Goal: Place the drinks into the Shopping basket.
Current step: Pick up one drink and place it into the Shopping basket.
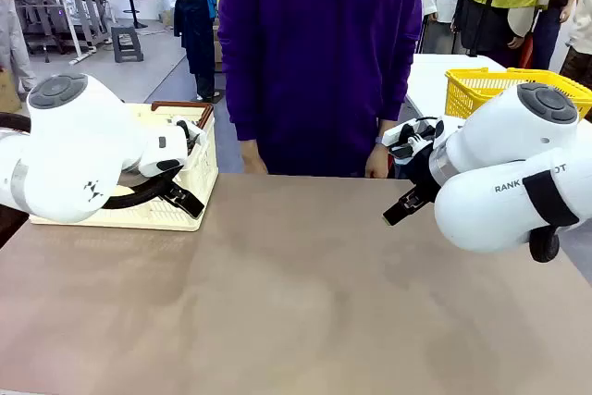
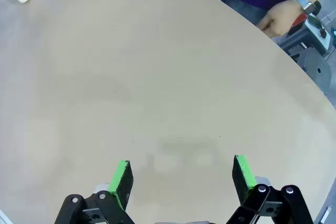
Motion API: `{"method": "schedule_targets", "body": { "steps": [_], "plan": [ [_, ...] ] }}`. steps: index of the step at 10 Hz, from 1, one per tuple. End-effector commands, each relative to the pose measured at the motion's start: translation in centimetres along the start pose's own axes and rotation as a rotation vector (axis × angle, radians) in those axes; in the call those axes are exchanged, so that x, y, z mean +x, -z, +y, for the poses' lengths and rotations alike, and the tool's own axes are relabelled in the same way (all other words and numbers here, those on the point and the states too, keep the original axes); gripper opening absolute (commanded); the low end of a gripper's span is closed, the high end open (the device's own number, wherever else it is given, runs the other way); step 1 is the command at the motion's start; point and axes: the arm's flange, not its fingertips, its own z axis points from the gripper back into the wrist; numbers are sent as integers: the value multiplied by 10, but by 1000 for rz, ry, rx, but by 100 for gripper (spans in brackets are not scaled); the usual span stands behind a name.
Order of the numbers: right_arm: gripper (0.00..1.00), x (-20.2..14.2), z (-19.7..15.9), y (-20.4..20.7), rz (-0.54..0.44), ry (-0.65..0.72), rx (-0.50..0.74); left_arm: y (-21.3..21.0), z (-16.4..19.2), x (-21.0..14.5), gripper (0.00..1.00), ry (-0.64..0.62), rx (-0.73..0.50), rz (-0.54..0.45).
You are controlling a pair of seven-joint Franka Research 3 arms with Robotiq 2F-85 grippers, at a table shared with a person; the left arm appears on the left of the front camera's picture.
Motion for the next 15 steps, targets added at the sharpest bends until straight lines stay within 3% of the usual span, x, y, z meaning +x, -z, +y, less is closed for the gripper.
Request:
{"method": "schedule_targets", "body": {
  "steps": [1, 13, 14, 15],
  "plan": [
    [100, 0, 0, 0, 0, 0, 0, 0, 0, 0, 100, 0, 0, 0],
    [100, 0, 0, 0, 0, -1, 0, 0, 0, 0, 100, 0, 0, 0],
    [100, -5, -12, -17, 198, -48, -40, -24, 8, -12, 100, 60, -151, 181],
    [100, 2, -30, -44, 453, 85, -21, -62, 7, -27, 100, -15, -258, 375]
  ]
}}
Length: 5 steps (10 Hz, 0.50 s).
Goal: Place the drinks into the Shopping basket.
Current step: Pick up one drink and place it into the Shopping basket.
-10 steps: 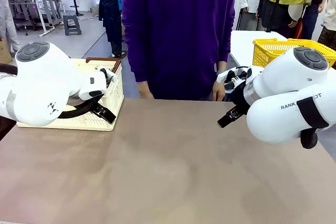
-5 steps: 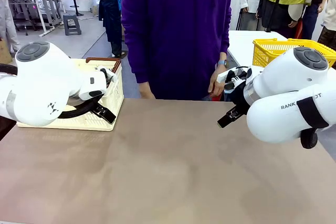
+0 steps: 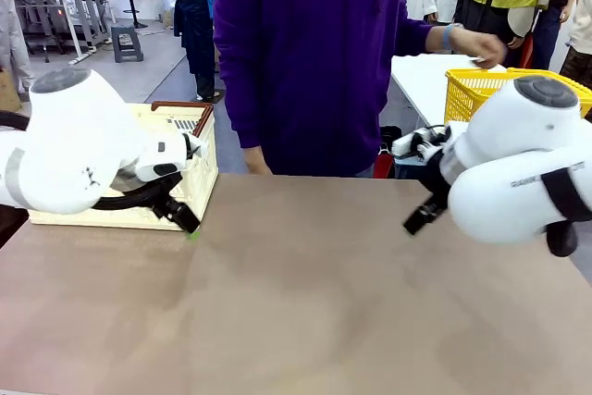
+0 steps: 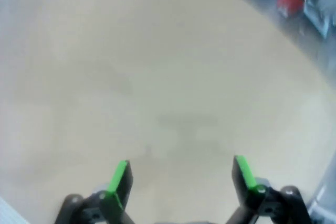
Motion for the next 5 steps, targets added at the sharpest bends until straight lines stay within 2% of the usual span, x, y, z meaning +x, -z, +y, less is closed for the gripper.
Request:
{"method": "schedule_targets", "body": {
  "steps": [1, 2, 3, 4, 5],
  "plan": [
    [100, 21, -20, -71, 365, 328, 71, -80, 13, -39, 100, 2, -210, 325],
    [100, 29, -44, -107, 494, 384, 168, -111, 22, -55, 100, -22, -279, 323],
    [100, 34, -73, -143, 534, 437, 300, -147, 42, -69, 100, -23, -444, 268],
    [100, 34, -104, -175, 551, 447, 440, -188, 71, -81, 100, -94, -585, 139],
    [100, 36, -138, -196, 550, 535, 579, -227, 116, -94, 100, -344, -660, -232]
  ]
}}
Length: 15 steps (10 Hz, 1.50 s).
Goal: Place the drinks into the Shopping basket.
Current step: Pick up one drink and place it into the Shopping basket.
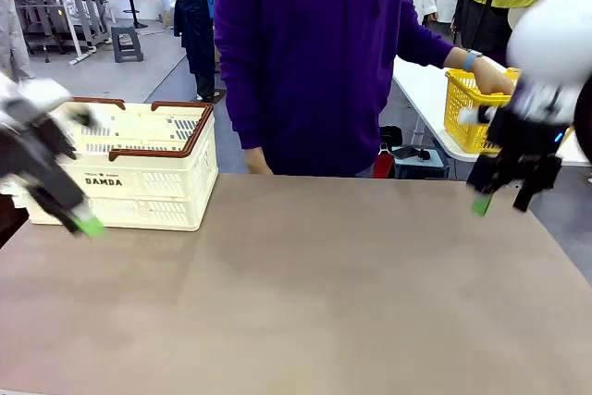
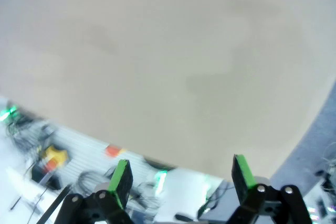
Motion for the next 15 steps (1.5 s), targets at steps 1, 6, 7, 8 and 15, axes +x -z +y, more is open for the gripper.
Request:
{"method": "schedule_targets", "body": {
  "steps": [1, 6, 7, 8, 15],
  "plan": [
    [100, 5, 11, 43, -53, -15, -146, 72, 3, 25, 100, 34, 105, 135],
    [100, 5, 11, 43, -53, -15, -146, 72, 3, 25, 100, 34, 105, 135],
    [100, 5, 11, 43, -53, -15, -146, 72, 3, 25, 100, 34, 105, 135],
    [100, 5, 11, 43, -53, -15, -146, 72, 3, 25, 100, 34, 105, 135],
    [100, -185, -186, -69, -308, 326, 975, -122, 89, -112, 100, -430, -596, -545]
  ]
}}
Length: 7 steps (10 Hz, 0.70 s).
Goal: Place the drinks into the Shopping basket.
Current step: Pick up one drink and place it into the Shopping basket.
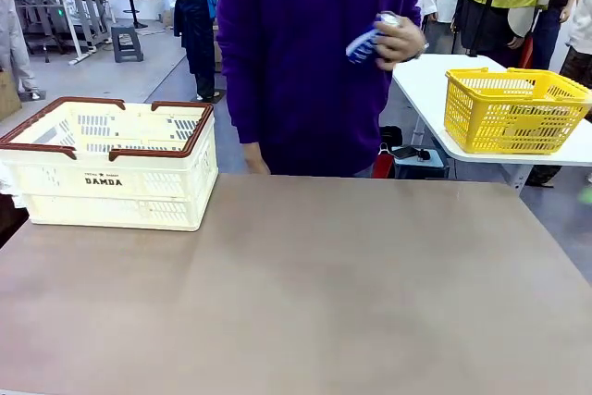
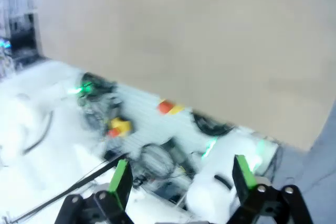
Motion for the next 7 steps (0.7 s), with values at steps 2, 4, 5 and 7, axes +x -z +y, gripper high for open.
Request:
{"method": "schedule_targets", "body": {
  "steps": [2, 4, 5, 7],
  "plan": [
    [100, -32, -120, -77, -433, 316, 936, -59, 107, -11, 100, -303, -659, -587],
    [100, -34, -152, -54, -583, 374, 1134, -50, 159, -25, 100, -267, -874, -756],
    [100, -25, -146, -39, -670, 500, 1063, -38, 168, -24, 100, -295, -856, -746],
    [100, -71, -160, -64, -213, 315, 557, -52, 139, -49, 100, -316, -440, -407]
  ]
}}
